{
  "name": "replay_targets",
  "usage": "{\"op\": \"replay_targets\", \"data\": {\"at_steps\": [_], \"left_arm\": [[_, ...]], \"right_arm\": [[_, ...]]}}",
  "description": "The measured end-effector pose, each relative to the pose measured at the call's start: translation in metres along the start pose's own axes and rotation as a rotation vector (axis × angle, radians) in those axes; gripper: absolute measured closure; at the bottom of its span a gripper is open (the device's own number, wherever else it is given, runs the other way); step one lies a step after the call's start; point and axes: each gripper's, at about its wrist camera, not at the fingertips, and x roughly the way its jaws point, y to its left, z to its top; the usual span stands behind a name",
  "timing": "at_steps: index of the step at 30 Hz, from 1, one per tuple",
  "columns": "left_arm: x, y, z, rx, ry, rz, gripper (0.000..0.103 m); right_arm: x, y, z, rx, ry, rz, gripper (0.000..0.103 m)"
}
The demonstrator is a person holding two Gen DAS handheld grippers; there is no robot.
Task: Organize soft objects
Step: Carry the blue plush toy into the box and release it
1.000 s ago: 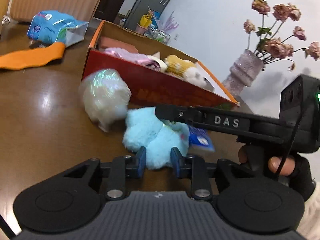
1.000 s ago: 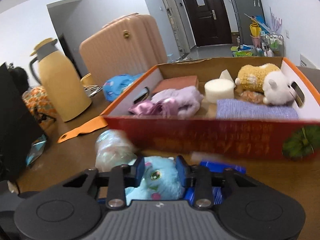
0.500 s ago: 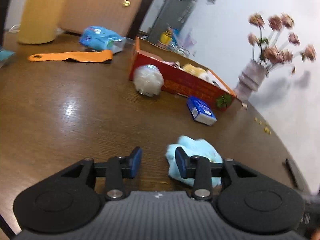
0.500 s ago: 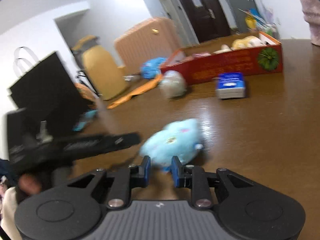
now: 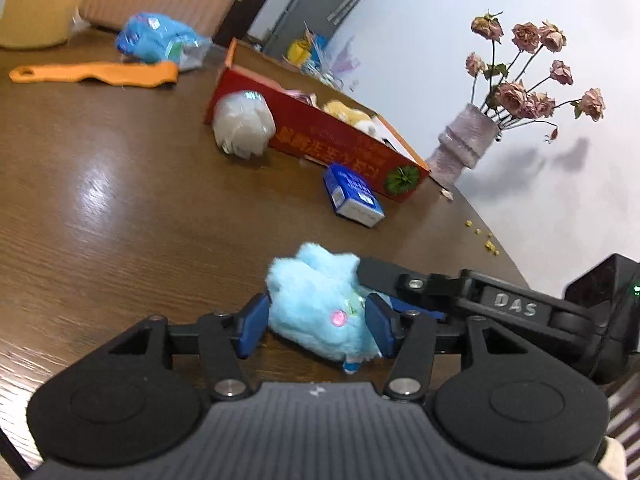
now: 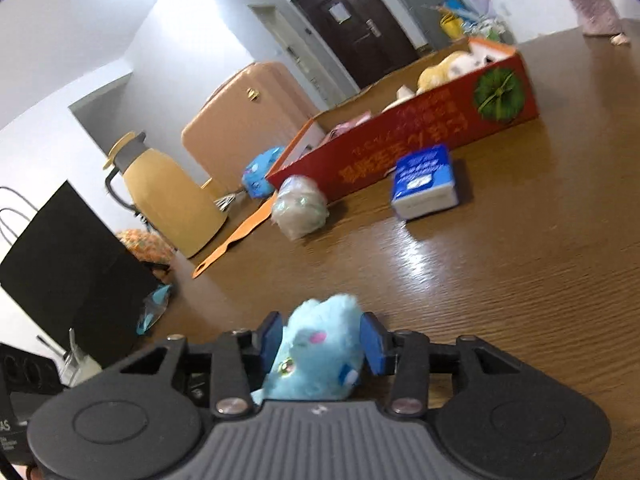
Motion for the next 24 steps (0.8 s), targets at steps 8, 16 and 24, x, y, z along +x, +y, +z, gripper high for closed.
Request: {"op": "replay_targets", "data": {"at_steps": [8, 16, 24], "left_arm": [[0.004, 0.008, -0.003, -0.038, 0.018, -0.061, 0.058], [0.020, -0.021, 0.077, 0.025, -0.087, -0.152, 0.059], [0.129, -0.030, 0.208, 0.019, -0.084, -0.157, 0.060]], "right_arm": [[-0.001, -0.006, -0.012, 0.032, 0.001, 0.019, 0.070], [-0.018, 0.018, 0.056, -0.116, -0.115, 0.006, 0.071], [0.048, 0.001, 0.207, -0.252, -0.148, -0.082, 0.071]]}}
